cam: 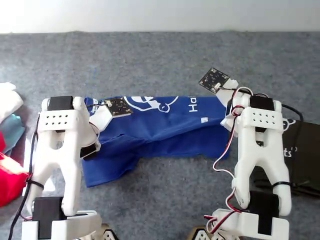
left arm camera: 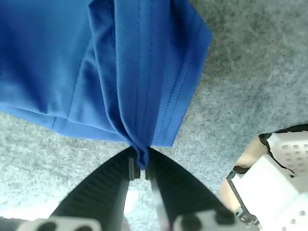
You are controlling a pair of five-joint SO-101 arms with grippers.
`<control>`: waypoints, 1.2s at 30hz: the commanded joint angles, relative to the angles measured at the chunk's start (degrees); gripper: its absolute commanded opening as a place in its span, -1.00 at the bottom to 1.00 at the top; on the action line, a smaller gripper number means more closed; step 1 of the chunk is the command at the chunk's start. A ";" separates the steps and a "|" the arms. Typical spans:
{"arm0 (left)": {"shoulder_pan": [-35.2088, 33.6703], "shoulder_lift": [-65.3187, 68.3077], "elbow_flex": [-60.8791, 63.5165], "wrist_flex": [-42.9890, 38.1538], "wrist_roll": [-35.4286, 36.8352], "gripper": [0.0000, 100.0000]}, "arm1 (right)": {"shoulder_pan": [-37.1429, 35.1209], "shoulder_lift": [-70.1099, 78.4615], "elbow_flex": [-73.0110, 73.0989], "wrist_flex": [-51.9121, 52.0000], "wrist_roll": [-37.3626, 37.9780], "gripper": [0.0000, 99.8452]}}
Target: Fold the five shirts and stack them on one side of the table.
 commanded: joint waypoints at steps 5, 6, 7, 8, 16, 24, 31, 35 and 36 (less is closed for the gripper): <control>-0.26 -2.37 -10.24 -1.05 8.35 -0.97 | 0.57 -3.03 -0.62 -7.43 -0.62 -0.98; -0.26 -2.37 -11.21 -0.26 8.62 -0.97 | 0.57 -3.12 -0.62 -7.87 -0.62 -0.98; 0.00 -2.37 -11.82 0.62 8.35 -0.97 | 0.57 -3.12 -0.62 -8.04 -0.62 -0.98; 0.00 -2.37 -12.09 1.05 8.35 -0.97 | 0.57 -3.12 -0.62 -8.04 -0.62 -0.98; -2.64 -1.85 -7.78 1.32 2.90 -0.97 | 0.22 -2.95 -0.26 -1.45 -0.62 -0.98; -3.25 -2.20 -3.38 1.32 -2.29 -0.97 | -0.04 -2.86 5.10 3.12 -0.35 -0.98; -3.25 -2.29 -3.38 1.32 -2.29 -0.97 | 0.13 -2.95 8.97 3.03 -0.35 -0.98; -3.34 -2.37 -3.30 1.41 -2.29 -0.97 | 0.13 -3.21 9.32 3.21 -0.53 -0.98; -3.34 -2.37 -3.30 1.41 -2.29 -0.97 | 0.04 -3.38 9.32 3.21 -0.53 -0.97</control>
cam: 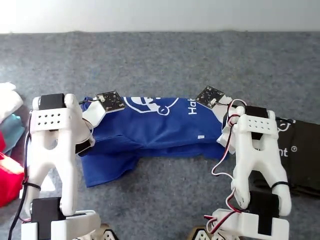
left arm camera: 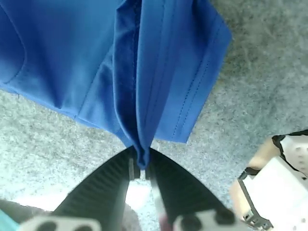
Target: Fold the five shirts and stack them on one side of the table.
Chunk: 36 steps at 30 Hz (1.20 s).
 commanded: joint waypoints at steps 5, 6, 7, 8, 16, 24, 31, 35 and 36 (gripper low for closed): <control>-3.52 -2.81 -0.57 1.41 -0.18 -0.76 | 1.10 -4.53 -0.53 1.10 -0.70 -0.77; -4.92 -3.87 -0.84 1.41 -0.18 -0.73 | 1.54 -5.32 -0.53 1.10 -1.41 -0.73; -6.15 -5.45 -1.01 1.41 -0.09 -0.71 | 1.71 -6.11 -0.53 1.01 -2.46 -0.71; -7.38 -7.30 -1.01 1.41 0.26 -0.69 | 1.80 -6.99 -0.53 1.01 -3.25 -0.70; -9.41 -24.00 0.92 0.53 2.55 -0.58 | 1.80 -15.08 -0.53 3.12 -8.18 -0.70; -9.32 -22.24 1.27 -16.26 34.73 -0.97 | 0.57 -22.11 -0.18 4.00 -20.31 -0.92; -7.03 -6.77 -1.01 -24.70 44.75 -0.97 | 0.31 -22.99 -0.09 4.09 -26.90 -0.98; -2.46 1.93 -6.46 -24.70 44.66 -0.97 | 0.48 -22.99 -0.09 4.44 -28.48 -0.98; -1.49 4.22 -7.87 -24.70 44.57 -0.97 | 0.48 -22.99 -0.09 5.23 -28.48 -0.98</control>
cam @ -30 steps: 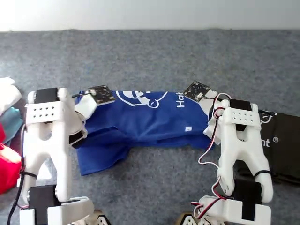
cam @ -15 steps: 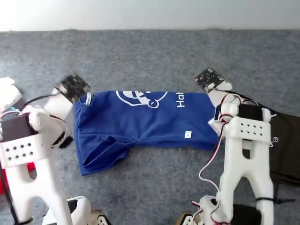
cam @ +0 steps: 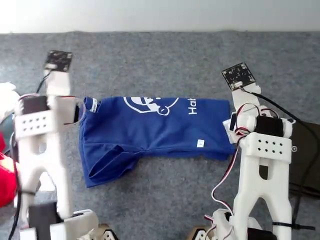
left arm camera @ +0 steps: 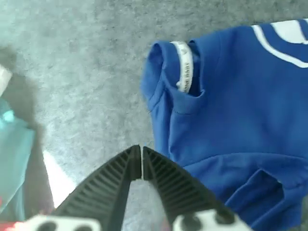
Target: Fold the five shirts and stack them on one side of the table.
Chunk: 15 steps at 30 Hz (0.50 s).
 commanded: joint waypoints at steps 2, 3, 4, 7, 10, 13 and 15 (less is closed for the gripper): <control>4.13 9.58 -8.13 -0.79 -0.62 -0.97 | -0.31 -1.71 -0.44 3.21 -1.14 -0.98; 4.22 12.48 -10.15 -0.79 -1.05 -0.97 | -0.31 -1.71 -0.44 4.26 -1.14 -0.98; 4.13 15.47 -12.44 -0.79 -1.14 -0.97 | -0.22 -1.63 -0.44 5.23 -1.14 -0.98; 3.34 24.88 -20.35 -0.26 -1.67 -0.97 | -0.13 -1.80 -0.44 8.04 -1.14 -0.98; 2.55 35.43 -28.97 0.88 -4.31 -0.97 | -0.13 -1.80 -0.44 10.24 -1.14 -0.98; 0.18 45.89 -40.22 4.13 -4.84 -0.97 | -0.13 -1.80 -0.44 11.12 -1.14 -0.98; -1.67 51.96 -49.01 7.82 -4.84 -0.97 | -0.13 -1.80 -0.44 11.38 -1.14 -0.98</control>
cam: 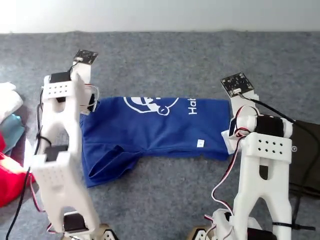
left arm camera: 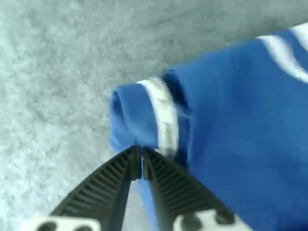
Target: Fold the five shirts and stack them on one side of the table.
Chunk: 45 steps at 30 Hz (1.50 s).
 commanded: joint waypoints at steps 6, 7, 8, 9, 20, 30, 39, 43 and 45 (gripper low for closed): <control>-4.57 21.19 -38.64 15.21 -1.14 -0.97 | -0.22 -1.80 -0.44 0.84 -0.62 -0.98; -4.57 22.95 -42.59 16.70 -1.14 -0.97 | -0.22 -1.80 -0.44 0.84 -0.62 -0.98; -4.48 24.62 -46.55 18.29 -1.05 -0.97 | -0.22 -1.80 -0.44 0.84 -0.62 -0.98; -4.40 25.76 -50.68 20.04 -0.97 -0.97 | -0.22 -1.80 -0.44 0.84 -0.62 -0.98; 3.08 11.16 -48.84 21.63 2.90 -0.97 | -0.48 -1.89 -0.44 0.84 -0.62 -0.98; 4.40 10.90 -25.98 13.54 2.99 -0.97 | -0.22 -1.80 -0.44 0.84 -0.53 -0.98; -0.44 18.29 -29.23 9.41 2.64 -0.97 | -0.48 -1.36 -0.44 0.48 -0.62 -0.98; 0.44 18.81 -33.71 10.64 2.81 -0.97 | -0.48 -1.36 -0.44 0.40 -0.53 -0.98; 0.79 18.81 -37.41 12.66 2.99 -0.97 | -0.48 -1.71 -0.44 0.75 -0.44 -0.98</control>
